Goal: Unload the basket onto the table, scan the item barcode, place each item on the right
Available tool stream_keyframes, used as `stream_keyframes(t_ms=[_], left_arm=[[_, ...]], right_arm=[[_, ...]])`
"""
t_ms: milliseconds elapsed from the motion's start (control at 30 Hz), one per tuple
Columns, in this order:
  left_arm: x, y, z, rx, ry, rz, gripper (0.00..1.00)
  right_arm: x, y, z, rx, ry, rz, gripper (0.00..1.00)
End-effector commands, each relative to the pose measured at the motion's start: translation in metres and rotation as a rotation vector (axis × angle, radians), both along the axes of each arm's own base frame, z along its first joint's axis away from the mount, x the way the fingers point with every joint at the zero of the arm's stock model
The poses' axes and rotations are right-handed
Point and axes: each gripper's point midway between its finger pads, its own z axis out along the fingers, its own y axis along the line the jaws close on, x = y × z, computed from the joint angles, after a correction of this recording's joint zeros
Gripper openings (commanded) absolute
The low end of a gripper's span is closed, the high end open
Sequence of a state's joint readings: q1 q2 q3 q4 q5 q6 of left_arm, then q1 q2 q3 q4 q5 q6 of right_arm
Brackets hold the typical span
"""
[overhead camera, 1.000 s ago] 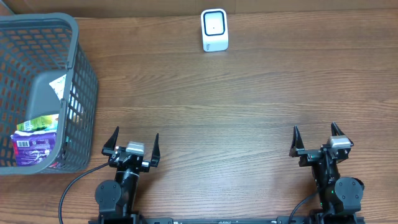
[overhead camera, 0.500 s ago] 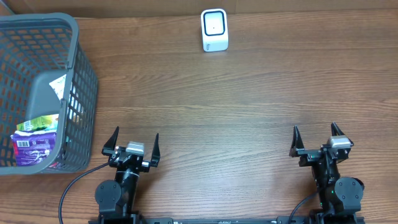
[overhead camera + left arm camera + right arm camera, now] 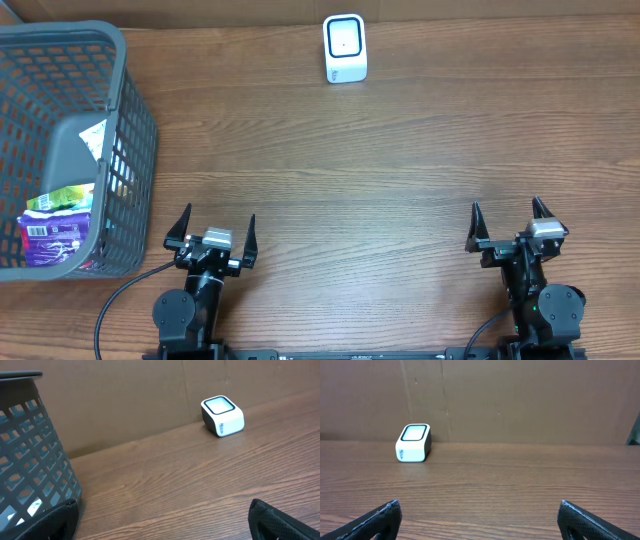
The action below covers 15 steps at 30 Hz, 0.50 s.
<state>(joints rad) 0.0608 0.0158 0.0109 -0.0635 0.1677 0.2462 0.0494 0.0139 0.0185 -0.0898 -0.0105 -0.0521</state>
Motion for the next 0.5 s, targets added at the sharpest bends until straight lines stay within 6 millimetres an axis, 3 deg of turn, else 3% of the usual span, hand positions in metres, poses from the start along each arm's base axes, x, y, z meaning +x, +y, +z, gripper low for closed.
stream_keyframes(t_ms=[0, 467], left_arm=[[0.0003, 0.0035, -0.0017, 0.002, 0.0, 0.018, 1.0], [0.0003, 0.0034, -0.0017, 0.002, 0.0, 0.018, 0.99]], right_arm=[[0.0001, -0.001, -0.0016, 0.003, -0.005, -0.007, 1.0], [0.0003, -0.0035, -0.0013, -0.008, -0.006, -0.022, 1.0]])
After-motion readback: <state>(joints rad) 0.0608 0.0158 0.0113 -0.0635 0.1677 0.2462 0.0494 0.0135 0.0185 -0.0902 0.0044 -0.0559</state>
